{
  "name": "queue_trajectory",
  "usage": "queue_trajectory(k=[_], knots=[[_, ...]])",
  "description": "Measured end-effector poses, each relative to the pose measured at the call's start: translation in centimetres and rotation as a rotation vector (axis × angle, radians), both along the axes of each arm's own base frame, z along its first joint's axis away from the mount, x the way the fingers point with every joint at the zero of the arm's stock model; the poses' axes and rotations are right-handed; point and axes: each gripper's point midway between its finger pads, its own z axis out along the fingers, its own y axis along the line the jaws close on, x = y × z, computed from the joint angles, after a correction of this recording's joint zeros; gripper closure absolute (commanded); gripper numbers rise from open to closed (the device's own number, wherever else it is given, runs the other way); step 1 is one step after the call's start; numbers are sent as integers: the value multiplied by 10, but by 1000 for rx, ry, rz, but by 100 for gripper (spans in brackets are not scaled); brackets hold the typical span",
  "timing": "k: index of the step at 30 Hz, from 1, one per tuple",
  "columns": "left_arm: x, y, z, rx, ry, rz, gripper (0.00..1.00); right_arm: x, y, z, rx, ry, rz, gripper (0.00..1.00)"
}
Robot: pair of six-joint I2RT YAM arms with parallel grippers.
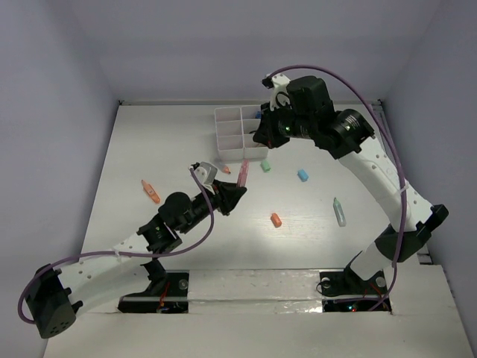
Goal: Sort the stationery into containers
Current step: Close the pen cap on the pen.
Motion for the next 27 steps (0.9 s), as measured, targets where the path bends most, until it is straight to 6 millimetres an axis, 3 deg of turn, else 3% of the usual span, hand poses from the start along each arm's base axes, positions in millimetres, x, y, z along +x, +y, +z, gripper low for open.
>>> queue_trajectory(k=[4, 6, 9, 10, 14, 19, 27], knots=[[1, 1, 0, 2, 0, 5, 100, 1, 4, -6, -7, 16, 10, 99], [1, 1, 0, 2, 0, 10, 100, 1, 4, -6, -3, 16, 13, 91], [2, 1, -1, 3, 1, 12, 100, -3, 4, -11, 2, 23, 23, 72], [2, 1, -1, 3, 1, 13, 100, -6, 3, -15, 0, 34, 27, 58], [2, 1, -2, 6, 3, 13, 100, -17, 5, -27, 14, 73, 64, 37], [4, 0, 0, 10, 6, 16, 100, -23, 11, -40, 24, 107, 98, 34], [5, -1, 4, 8, 5, 16, 100, -32, 27, -44, 62, 124, 155, 51]])
